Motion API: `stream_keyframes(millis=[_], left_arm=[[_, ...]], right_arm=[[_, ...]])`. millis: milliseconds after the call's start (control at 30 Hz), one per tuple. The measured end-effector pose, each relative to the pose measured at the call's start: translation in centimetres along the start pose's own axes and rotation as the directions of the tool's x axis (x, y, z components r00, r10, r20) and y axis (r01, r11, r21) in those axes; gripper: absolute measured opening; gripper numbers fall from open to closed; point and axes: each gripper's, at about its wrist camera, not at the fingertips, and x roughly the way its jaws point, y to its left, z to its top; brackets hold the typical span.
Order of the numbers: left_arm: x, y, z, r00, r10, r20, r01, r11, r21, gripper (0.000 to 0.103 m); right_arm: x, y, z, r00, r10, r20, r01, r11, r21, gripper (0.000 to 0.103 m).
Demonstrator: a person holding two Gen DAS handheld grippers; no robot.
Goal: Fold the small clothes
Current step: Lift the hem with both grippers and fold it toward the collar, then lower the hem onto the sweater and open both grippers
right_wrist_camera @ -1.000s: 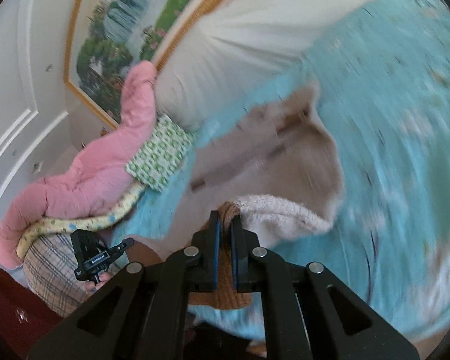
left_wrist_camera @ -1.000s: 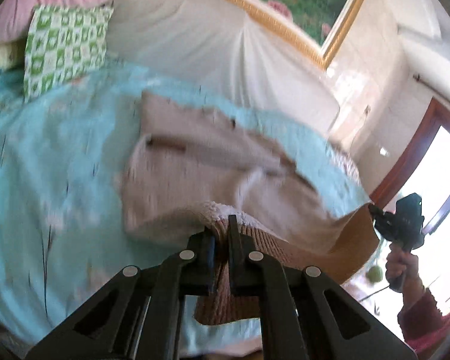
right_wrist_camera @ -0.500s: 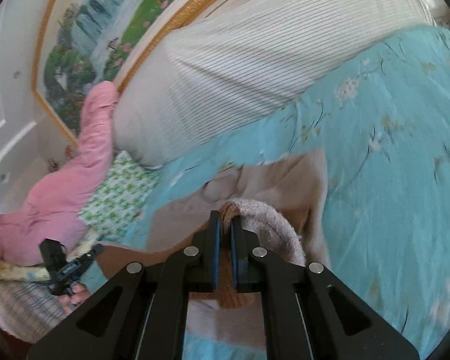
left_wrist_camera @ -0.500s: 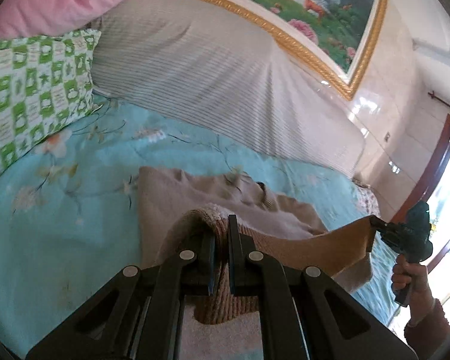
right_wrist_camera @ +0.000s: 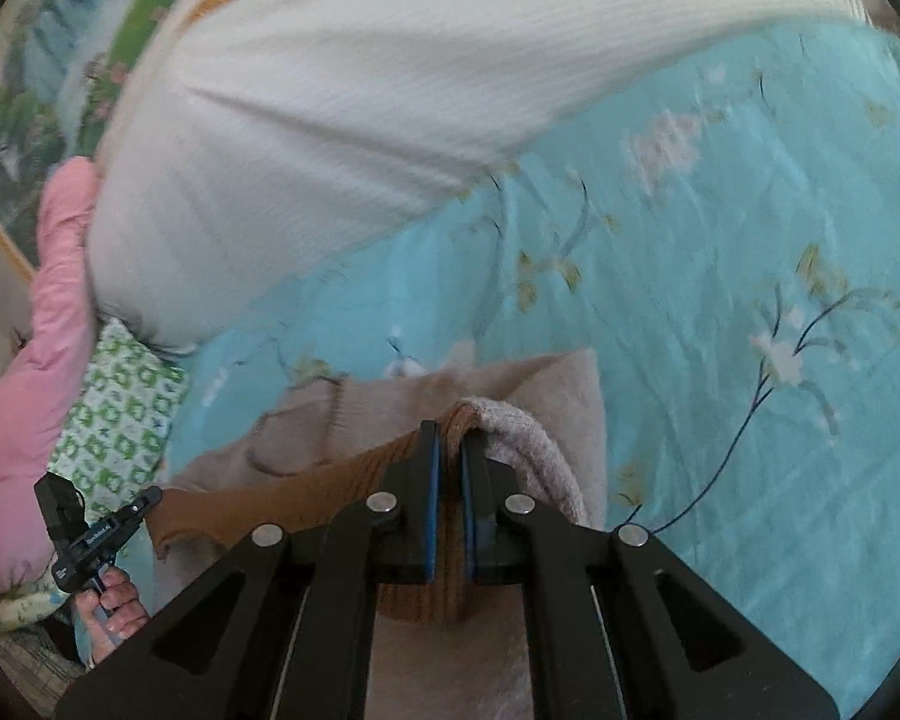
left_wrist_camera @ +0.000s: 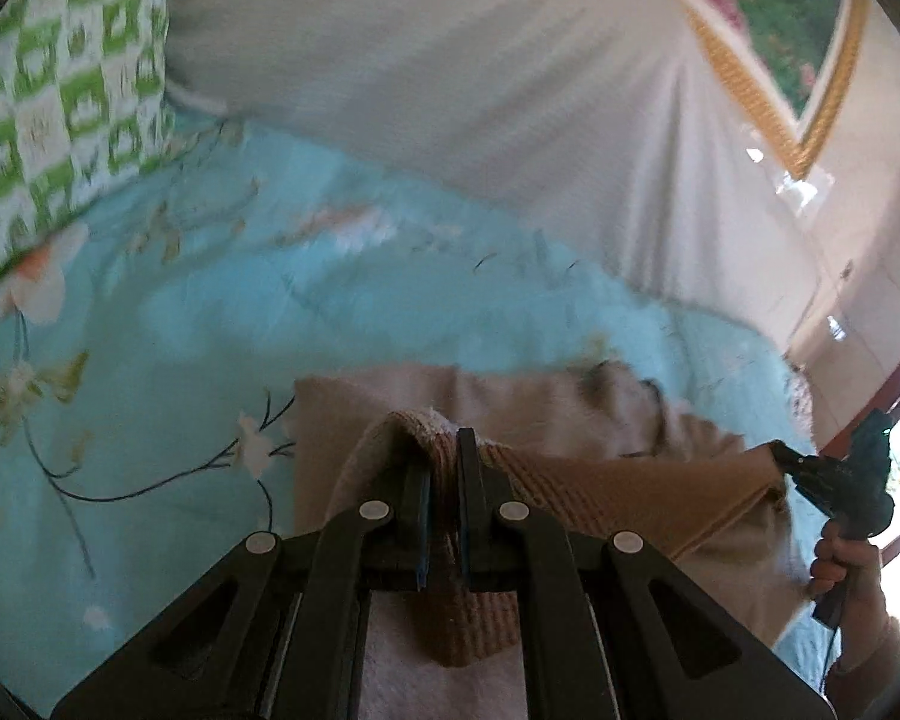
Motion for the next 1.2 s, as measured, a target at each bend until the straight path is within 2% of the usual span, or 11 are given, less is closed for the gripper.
stream_keyframes(millis=[167, 233, 367, 500, 633, 767, 833, 933, 1033, 1133, 1200], left_arm=[[0.1, 1.1, -0.8, 0.999, -0.011, -0.032, 0.011, 1.000, -0.017, 0.016], [-1.5, 0.8, -1.4, 1.000, -0.008, -0.030, 0.008, 1.000, -0.004, 0.033], [-5.3, -2.2, -4.1, 0.997, -0.071, -0.043, 0.075, 0.992, 0.098, 0.033], [-5.1, -7.4, -7.1, 0.978, -0.141, -0.154, 0.176, 0.953, 0.248, 0.036], [-1.7, -11.3, -8.5, 0.957, -0.135, -0.258, 0.223, 0.910, 0.351, 0.036], [1.8, -11.5, -7.9, 0.947, -0.073, -0.313, 0.200, 0.895, 0.398, 0.035], [2.8, -11.0, -6.5, 0.952, -0.060, -0.301, 0.186, 0.893, 0.410, 0.033], [4.2, -9.5, -3.7, 0.973, 0.046, -0.224, 0.054, 0.905, 0.421, 0.032], [5.9, -6.5, -0.6, 0.980, 0.100, -0.175, -0.037, 0.943, 0.331, 0.028], [6.8, -2.5, 2.4, 0.981, 0.144, -0.131, -0.120, 0.977, 0.174, 0.022], [6.2, -0.6, 3.1, 0.984, 0.137, -0.111, -0.129, 0.988, 0.082, 0.022]], right_arm=[[0.3, -0.1, -0.5, 0.999, -0.049, -0.020, 0.049, 0.999, -0.021, 0.022], [-1.4, 0.1, -0.8, 0.999, -0.047, 0.013, 0.048, 0.998, -0.029, 0.040], [-5.0, 2.3, -2.2, 0.998, -0.016, 0.054, 0.022, 0.992, -0.120, 0.041], [-4.3, 7.8, -6.3, 0.986, 0.083, -0.141, -0.130, 0.922, -0.366, 0.041], [-0.6, 11.9, -9.5, 0.931, 0.108, -0.350, -0.276, 0.836, -0.475, 0.041], [2.8, 12.0, -8.7, 0.914, 0.053, -0.402, -0.260, 0.836, -0.483, 0.041], [4.5, 10.8, -6.8, 0.928, 0.009, -0.374, -0.201, 0.855, -0.478, 0.039], [6.1, 8.6, -3.7, 0.955, -0.034, -0.295, -0.093, 0.909, -0.406, 0.038], [7.2, 6.0, -0.7, 0.972, -0.162, -0.170, 0.093, 0.931, -0.352, 0.038], [6.8, 1.8, 2.0, 0.990, -0.101, -0.099, 0.092, 0.992, -0.091, 0.038], [5.1, 0.2, 2.7, 0.991, -0.137, -0.014, 0.137, 0.990, 0.015, 0.038]])
